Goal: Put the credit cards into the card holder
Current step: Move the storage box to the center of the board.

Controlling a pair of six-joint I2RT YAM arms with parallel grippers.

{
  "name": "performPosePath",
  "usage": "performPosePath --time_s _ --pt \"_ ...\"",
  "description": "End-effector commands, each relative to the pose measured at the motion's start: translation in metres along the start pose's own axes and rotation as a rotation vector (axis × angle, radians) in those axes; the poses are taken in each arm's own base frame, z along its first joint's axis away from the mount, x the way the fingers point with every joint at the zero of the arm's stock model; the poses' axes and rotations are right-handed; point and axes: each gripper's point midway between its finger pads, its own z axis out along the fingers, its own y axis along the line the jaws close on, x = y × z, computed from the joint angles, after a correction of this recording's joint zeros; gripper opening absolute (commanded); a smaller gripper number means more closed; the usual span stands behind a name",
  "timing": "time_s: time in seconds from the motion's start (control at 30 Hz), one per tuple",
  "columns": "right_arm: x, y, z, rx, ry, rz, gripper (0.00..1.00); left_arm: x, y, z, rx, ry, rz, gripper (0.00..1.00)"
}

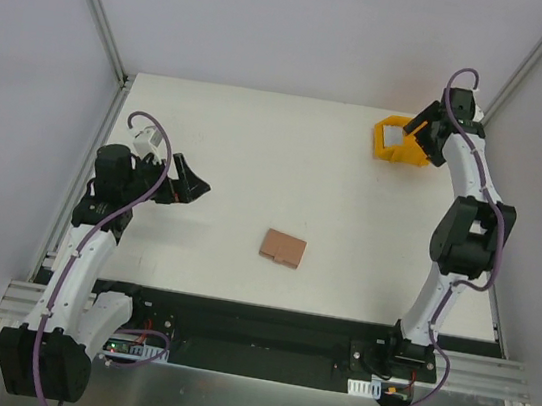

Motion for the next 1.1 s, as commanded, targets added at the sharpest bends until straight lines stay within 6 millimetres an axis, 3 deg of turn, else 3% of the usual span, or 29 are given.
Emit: performPosePath --time_s 0.0,0.2,0.63,1.07 --pt "-0.029 -0.002 0.03 0.009 0.012 0.142 0.85 -0.002 -0.002 0.001 0.022 -0.002 0.007 0.99" --pt "-0.045 -0.006 0.061 0.035 -0.025 0.182 0.81 -0.001 0.001 0.004 0.017 0.009 -0.004 0.99" --pt "-0.041 -0.013 0.099 0.077 -0.038 0.232 0.76 0.001 0.002 0.004 0.015 0.014 -0.006 0.99" --pt "-0.027 -0.01 0.107 0.049 0.004 0.249 0.65 0.001 0.003 0.005 0.012 0.017 -0.011 0.99"
